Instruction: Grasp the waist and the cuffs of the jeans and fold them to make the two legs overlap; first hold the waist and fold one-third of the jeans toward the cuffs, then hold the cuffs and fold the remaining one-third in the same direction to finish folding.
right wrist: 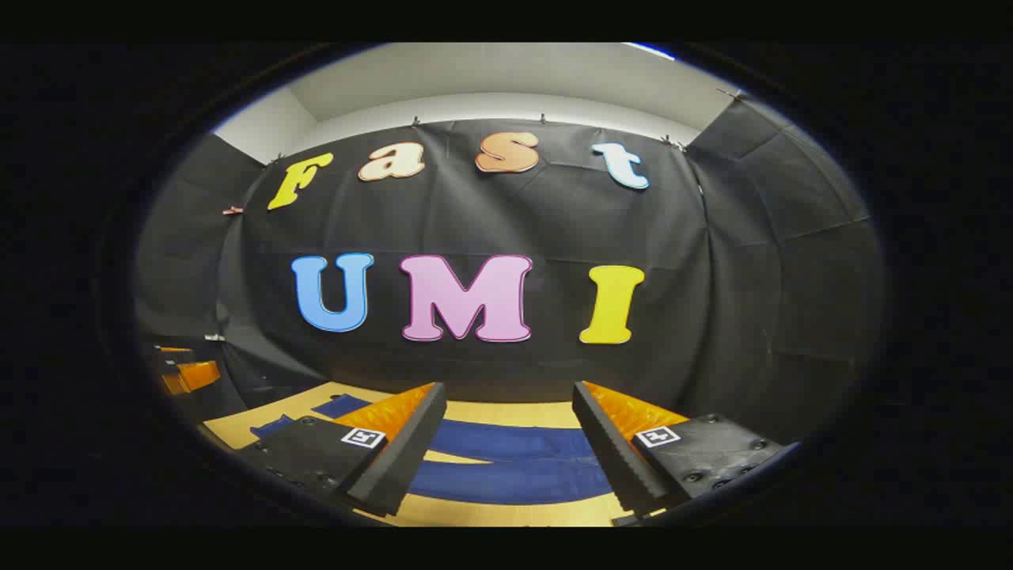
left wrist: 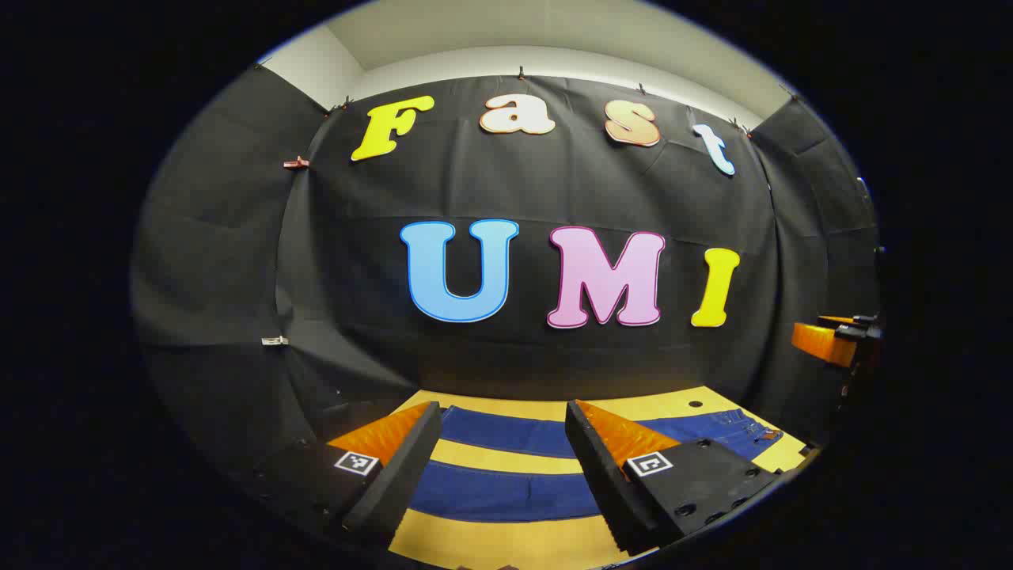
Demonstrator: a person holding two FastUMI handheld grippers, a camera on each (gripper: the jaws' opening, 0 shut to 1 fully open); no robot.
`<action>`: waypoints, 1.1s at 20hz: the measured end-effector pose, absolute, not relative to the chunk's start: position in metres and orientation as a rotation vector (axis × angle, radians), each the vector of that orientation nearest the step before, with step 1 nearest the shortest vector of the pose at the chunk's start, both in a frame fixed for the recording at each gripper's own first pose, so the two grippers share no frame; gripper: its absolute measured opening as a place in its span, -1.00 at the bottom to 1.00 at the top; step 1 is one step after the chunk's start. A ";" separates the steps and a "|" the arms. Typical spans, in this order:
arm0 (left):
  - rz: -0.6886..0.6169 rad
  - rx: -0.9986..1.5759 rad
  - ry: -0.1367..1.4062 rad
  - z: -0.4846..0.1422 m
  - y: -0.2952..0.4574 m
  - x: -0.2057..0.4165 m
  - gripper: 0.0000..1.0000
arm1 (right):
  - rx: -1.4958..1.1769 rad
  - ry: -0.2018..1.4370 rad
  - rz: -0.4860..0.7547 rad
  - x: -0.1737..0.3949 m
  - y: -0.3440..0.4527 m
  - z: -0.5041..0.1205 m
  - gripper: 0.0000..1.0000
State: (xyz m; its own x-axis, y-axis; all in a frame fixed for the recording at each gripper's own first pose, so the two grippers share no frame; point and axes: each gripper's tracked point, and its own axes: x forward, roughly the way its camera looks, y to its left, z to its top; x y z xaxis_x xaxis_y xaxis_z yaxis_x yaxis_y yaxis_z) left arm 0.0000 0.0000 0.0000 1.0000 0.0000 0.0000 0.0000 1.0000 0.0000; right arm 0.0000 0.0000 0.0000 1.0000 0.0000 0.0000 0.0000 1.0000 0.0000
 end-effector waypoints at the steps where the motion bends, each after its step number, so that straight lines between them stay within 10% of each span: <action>1: -0.003 0.000 -0.008 0.005 0.000 -0.004 0.96 | -0.009 -0.007 0.004 -0.004 0.001 0.001 0.90; 22: 0.005 0.045 0.033 -0.004 -0.042 0.051 0.94 | -0.015 0.058 0.026 0.041 -0.036 -0.030 0.94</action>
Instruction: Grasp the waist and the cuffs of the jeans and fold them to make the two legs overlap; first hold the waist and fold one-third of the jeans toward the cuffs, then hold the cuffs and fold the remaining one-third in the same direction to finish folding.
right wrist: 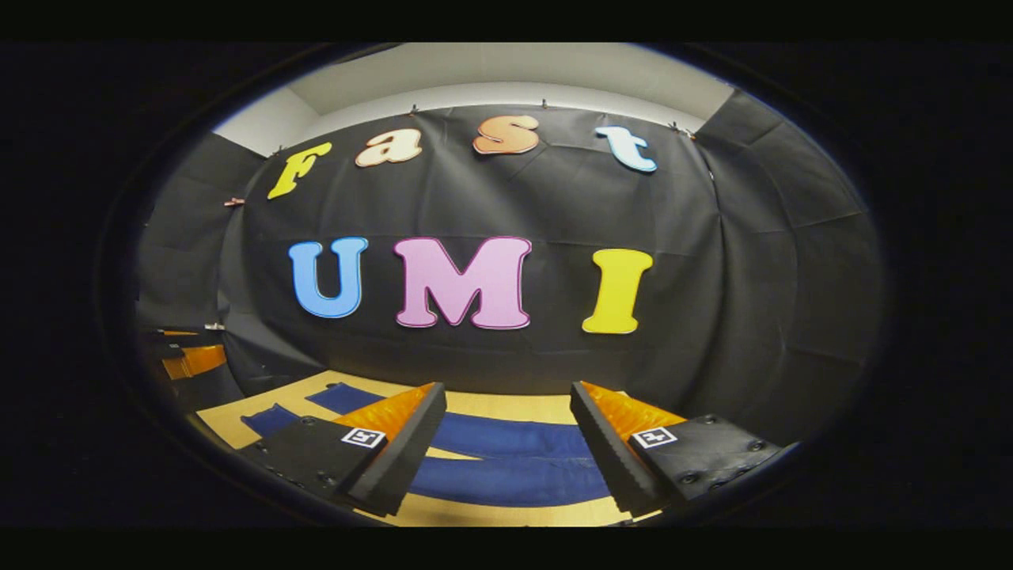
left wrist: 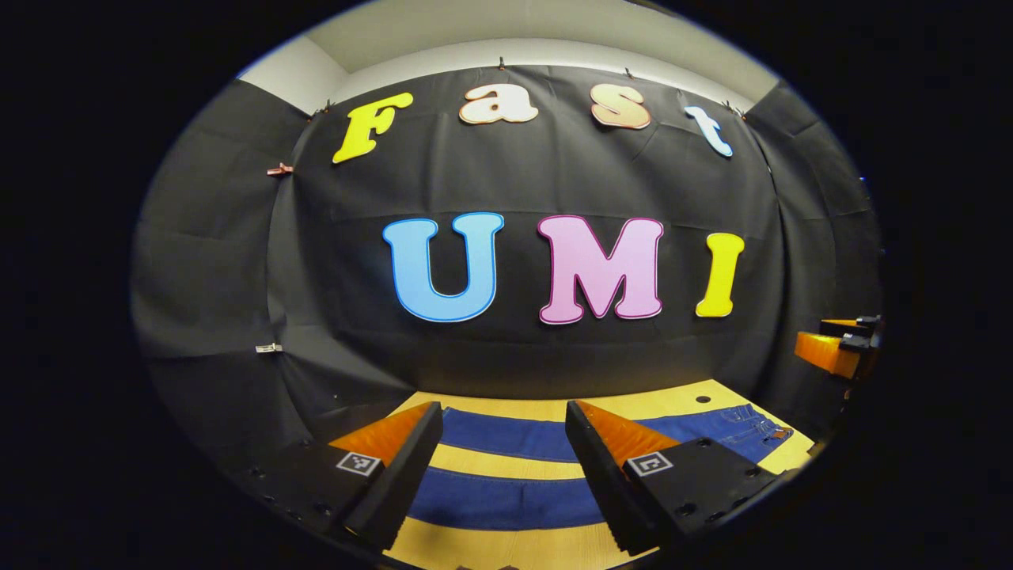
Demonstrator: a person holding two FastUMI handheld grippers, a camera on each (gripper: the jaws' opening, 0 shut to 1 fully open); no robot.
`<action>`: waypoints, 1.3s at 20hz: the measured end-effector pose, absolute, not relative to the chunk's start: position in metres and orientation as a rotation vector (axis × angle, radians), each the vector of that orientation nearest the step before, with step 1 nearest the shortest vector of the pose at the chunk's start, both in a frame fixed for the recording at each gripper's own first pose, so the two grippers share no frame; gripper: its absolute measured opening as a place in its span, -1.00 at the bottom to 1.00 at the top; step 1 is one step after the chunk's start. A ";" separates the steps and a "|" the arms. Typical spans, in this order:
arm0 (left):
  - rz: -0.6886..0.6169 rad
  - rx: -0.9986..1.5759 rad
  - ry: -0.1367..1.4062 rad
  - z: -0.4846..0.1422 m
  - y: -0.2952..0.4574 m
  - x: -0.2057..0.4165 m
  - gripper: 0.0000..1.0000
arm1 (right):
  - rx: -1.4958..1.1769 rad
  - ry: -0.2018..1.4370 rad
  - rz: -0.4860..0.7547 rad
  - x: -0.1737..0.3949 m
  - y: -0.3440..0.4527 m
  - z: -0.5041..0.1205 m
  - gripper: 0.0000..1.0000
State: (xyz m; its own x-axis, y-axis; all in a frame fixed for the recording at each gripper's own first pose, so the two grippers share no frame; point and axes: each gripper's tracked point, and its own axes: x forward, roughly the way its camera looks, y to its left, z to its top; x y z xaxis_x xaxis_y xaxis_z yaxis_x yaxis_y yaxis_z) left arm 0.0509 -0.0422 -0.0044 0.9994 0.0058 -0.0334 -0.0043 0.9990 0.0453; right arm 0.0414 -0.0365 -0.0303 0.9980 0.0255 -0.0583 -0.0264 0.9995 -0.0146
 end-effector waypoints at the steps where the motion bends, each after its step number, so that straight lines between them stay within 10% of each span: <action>1: -0.007 0.058 0.037 -0.007 -0.040 0.055 0.94 | -0.020 0.056 0.016 0.042 -0.039 -0.029 0.94; 26: -0.541 1.245 0.708 -0.338 0.255 0.116 0.96 | -0.080 0.186 -0.311 -0.049 -0.081 -0.062 0.94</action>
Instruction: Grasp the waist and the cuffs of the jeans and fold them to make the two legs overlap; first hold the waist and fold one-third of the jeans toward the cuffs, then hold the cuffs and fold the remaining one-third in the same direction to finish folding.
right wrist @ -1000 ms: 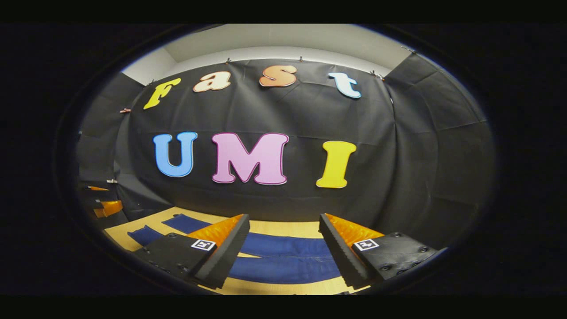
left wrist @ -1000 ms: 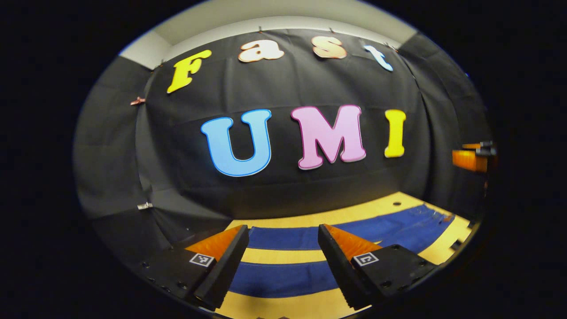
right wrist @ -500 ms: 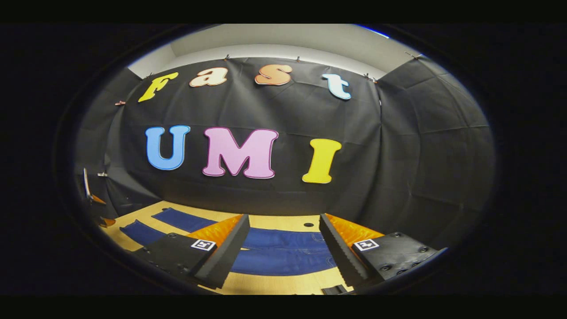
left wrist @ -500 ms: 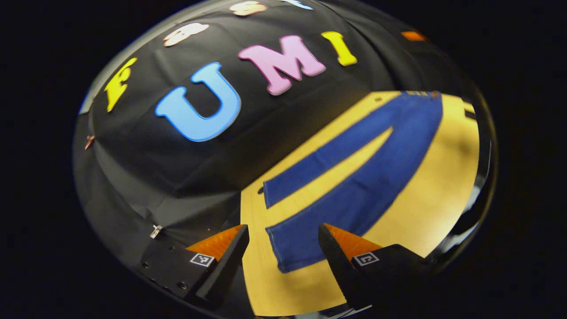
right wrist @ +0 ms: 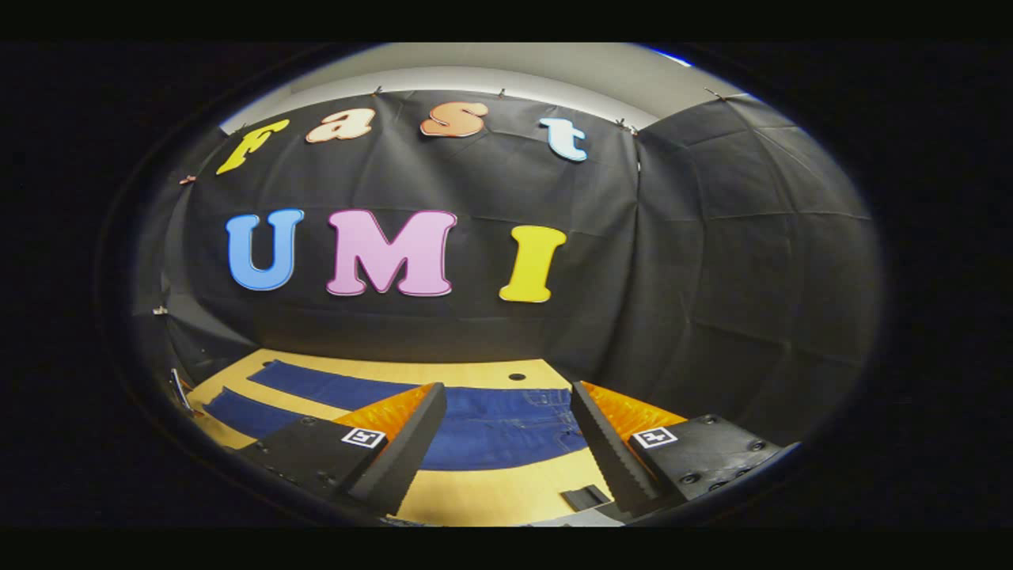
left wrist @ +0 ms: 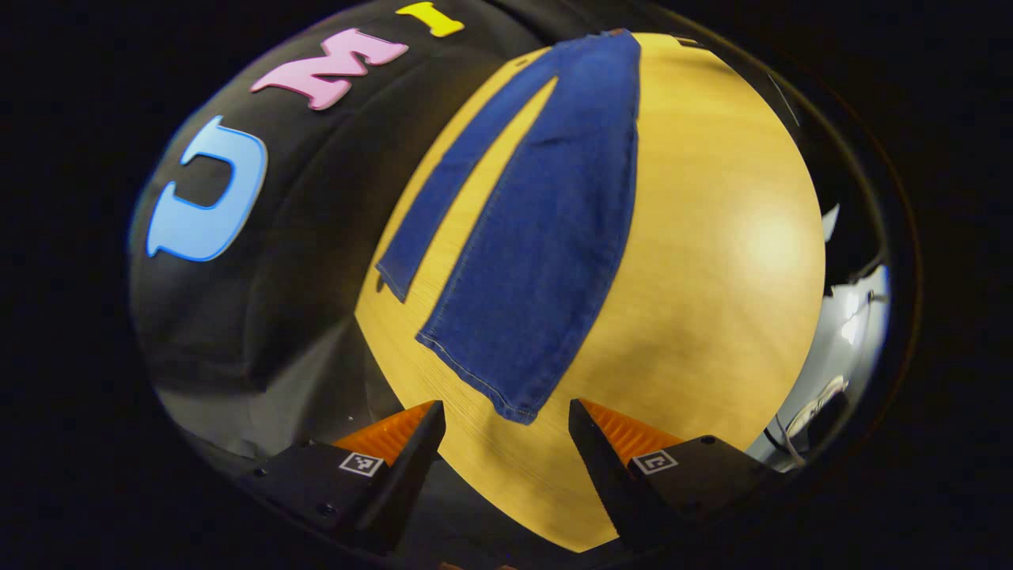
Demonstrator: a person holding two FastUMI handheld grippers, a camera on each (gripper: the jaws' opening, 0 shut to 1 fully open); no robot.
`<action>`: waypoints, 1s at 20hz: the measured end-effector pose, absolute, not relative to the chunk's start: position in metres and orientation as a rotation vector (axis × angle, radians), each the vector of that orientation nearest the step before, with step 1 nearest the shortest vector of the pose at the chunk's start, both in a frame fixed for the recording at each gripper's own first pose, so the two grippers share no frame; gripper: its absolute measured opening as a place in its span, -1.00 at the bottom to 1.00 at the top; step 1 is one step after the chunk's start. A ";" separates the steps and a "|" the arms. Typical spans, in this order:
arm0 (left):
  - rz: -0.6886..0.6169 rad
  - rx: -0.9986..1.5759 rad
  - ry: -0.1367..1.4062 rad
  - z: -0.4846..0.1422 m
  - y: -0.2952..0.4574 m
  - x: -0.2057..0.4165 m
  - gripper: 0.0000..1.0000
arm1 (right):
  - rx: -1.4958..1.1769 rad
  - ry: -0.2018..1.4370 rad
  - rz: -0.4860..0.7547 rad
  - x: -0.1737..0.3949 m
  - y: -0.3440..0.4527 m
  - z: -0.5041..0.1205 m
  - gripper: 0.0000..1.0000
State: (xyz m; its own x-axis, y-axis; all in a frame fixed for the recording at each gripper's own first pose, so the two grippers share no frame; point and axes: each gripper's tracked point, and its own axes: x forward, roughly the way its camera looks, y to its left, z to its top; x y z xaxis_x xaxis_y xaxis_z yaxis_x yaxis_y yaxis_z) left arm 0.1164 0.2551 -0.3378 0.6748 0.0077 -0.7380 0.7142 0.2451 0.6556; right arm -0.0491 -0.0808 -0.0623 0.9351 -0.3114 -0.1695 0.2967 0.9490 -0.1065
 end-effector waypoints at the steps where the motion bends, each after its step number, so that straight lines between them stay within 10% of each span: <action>1: -0.559 1.282 0.727 -0.345 0.258 0.121 0.96 | -0.095 0.187 -0.324 -0.053 -0.085 -0.062 0.94; 8: -0.594 1.352 0.737 -0.357 0.249 0.158 0.77 | -0.166 0.247 -0.368 -0.067 -0.114 -0.083 0.97; 12: -0.567 1.359 0.753 -0.362 0.246 0.160 0.34 | -0.182 0.280 -0.370 -0.068 -0.121 -0.098 0.94; 16: -0.516 1.361 0.776 -0.363 0.251 0.164 -0.51 | -0.275 0.303 -0.322 -0.057 -0.125 -0.110 0.94; 20: -0.408 1.376 0.793 -0.361 0.250 0.165 -0.56 | -0.355 0.322 -0.258 -0.042 -0.136 -0.123 0.94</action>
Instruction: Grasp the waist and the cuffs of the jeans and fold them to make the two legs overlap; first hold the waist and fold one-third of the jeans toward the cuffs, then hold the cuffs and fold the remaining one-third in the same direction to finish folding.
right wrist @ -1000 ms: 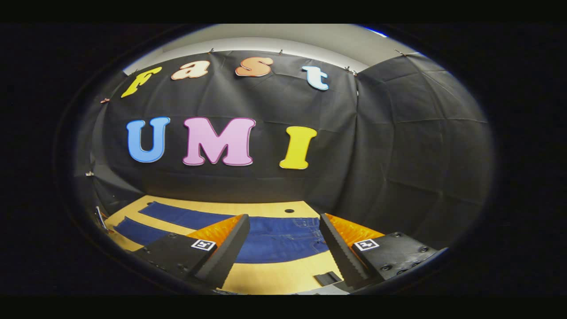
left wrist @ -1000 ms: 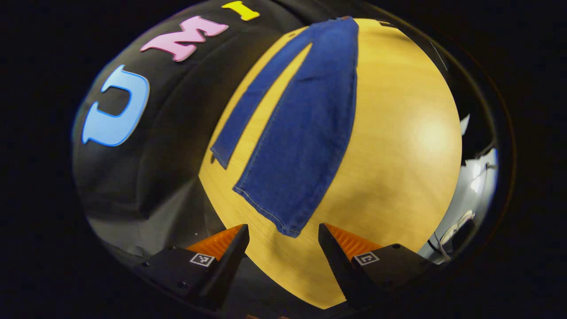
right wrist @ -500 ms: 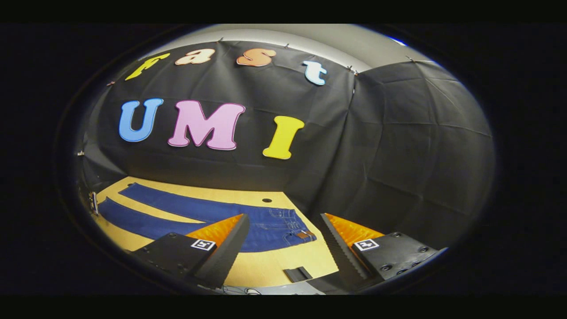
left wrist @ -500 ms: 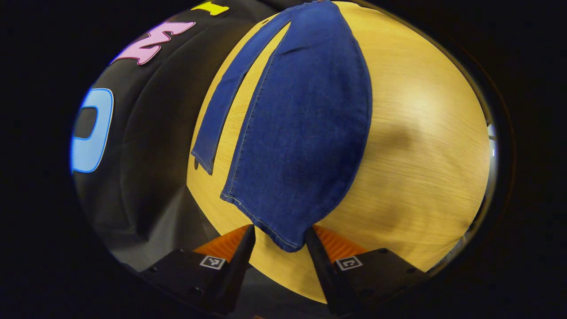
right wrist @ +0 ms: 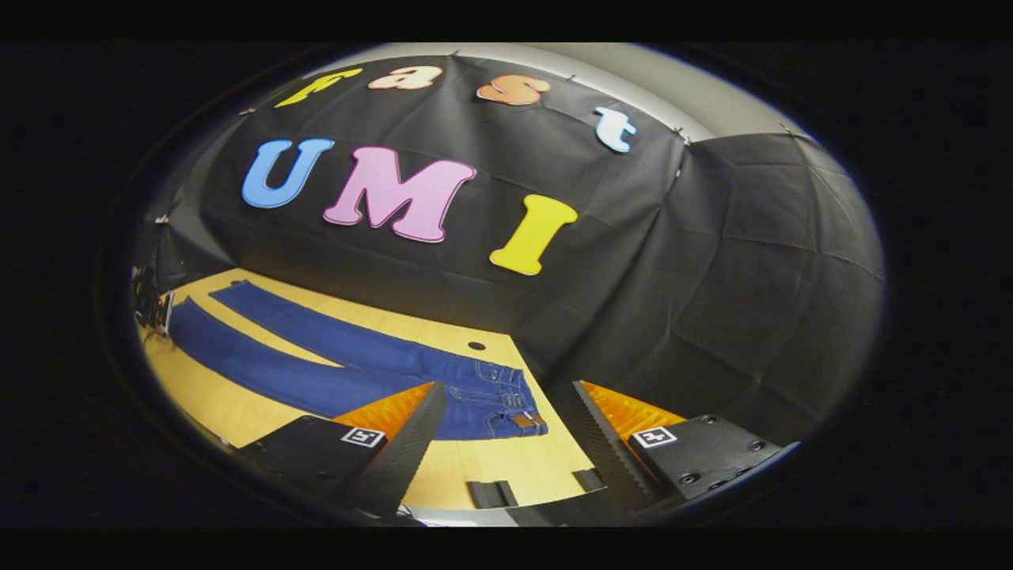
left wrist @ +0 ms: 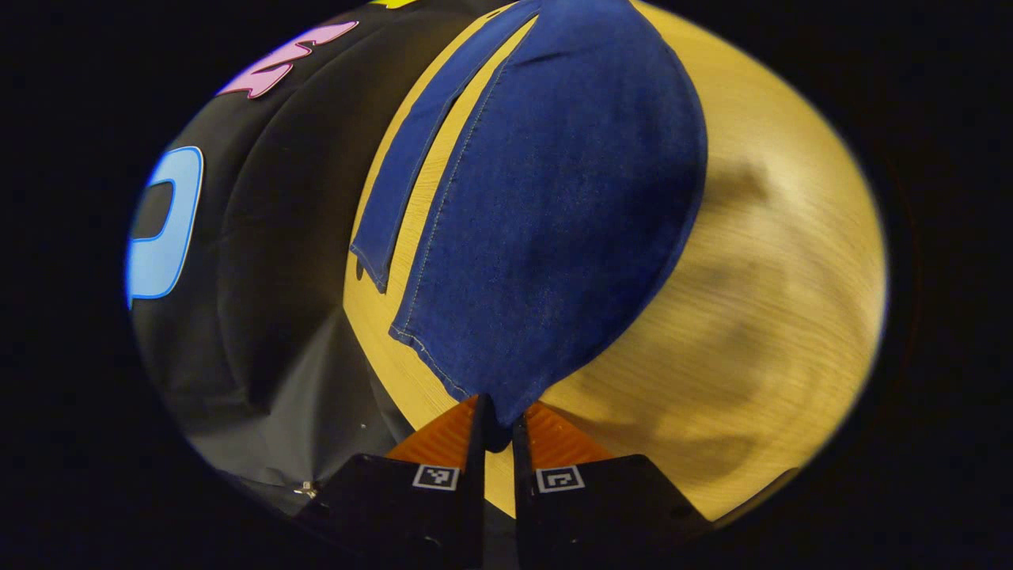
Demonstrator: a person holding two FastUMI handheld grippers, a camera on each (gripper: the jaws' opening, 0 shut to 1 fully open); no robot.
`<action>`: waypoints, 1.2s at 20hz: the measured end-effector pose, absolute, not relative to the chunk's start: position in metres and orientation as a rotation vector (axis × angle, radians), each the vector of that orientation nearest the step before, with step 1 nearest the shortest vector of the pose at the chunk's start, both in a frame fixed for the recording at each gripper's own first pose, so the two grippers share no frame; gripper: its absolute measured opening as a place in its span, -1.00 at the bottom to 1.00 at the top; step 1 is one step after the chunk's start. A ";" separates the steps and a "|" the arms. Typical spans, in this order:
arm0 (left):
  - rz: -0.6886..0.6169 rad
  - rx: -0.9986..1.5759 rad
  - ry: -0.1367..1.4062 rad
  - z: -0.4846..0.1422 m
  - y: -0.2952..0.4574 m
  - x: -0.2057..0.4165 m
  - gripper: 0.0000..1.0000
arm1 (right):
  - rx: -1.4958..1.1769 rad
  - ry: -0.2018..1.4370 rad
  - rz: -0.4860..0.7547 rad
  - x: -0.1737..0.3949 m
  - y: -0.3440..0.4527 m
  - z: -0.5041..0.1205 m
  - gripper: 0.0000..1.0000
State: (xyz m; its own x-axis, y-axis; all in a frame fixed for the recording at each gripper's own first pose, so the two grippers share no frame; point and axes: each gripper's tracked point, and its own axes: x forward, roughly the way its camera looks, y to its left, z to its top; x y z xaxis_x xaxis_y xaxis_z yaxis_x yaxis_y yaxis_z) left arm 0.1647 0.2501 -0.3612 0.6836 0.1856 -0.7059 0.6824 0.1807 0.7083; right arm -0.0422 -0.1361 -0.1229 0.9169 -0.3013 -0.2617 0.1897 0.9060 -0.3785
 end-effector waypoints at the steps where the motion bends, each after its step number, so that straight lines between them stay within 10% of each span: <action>1: -0.407 1.373 0.783 -0.361 0.248 0.167 -0.59 | -0.366 0.329 -0.250 -0.037 -0.143 -0.126 0.94; 11: -0.369 1.254 0.839 -0.364 0.247 0.168 -0.88 | -0.574 0.458 -0.171 0.010 -0.251 -0.180 0.94; 24: -0.357 1.093 0.955 -0.362 0.234 0.166 -0.89 | -1.108 0.785 0.405 0.052 -0.295 -0.355 0.94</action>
